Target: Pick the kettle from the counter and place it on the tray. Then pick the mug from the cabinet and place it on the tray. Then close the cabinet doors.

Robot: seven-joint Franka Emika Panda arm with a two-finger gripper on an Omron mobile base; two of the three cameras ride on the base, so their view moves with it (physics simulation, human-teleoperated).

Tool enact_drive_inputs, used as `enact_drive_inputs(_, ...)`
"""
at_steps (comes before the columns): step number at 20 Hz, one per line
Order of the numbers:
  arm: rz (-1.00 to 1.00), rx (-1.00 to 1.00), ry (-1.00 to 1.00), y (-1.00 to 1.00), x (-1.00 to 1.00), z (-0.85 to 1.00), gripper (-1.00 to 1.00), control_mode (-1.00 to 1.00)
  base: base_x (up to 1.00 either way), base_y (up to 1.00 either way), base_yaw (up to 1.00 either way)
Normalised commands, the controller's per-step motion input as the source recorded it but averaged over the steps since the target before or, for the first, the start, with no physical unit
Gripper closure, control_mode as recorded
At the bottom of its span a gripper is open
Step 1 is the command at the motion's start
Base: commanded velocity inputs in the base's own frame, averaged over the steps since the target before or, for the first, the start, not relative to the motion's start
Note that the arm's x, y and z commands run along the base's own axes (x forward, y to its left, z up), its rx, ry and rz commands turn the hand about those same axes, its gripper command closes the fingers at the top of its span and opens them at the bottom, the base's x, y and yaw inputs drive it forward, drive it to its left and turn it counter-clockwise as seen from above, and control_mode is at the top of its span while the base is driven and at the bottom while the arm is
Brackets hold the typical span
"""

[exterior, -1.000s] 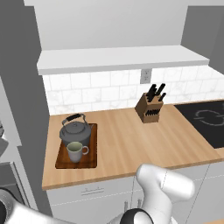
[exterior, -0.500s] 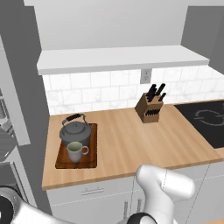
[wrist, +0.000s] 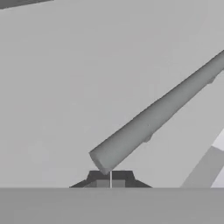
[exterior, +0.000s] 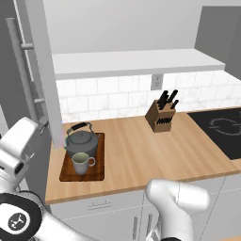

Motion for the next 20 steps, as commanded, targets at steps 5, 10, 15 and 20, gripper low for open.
enact_drive_inputs(5,0.01,0.08,0.0,-0.57,0.09,0.25,1.0,-1.0,0.0,0.0,0.0)
enact_drive_inputs(10,0.05,0.04,0.0,-0.23,0.22,0.0,1.0,-1.0,0.0,0.0,0.0)
enact_drive_inputs(15,0.02,0.07,0.0,-0.14,0.31,-0.06,1.0,-1.0,0.0,0.0,0.0)
enact_drive_inputs(20,0.02,0.11,0.0,-0.16,0.47,-0.25,1.0,-1.0,0.0,0.0,0.0)
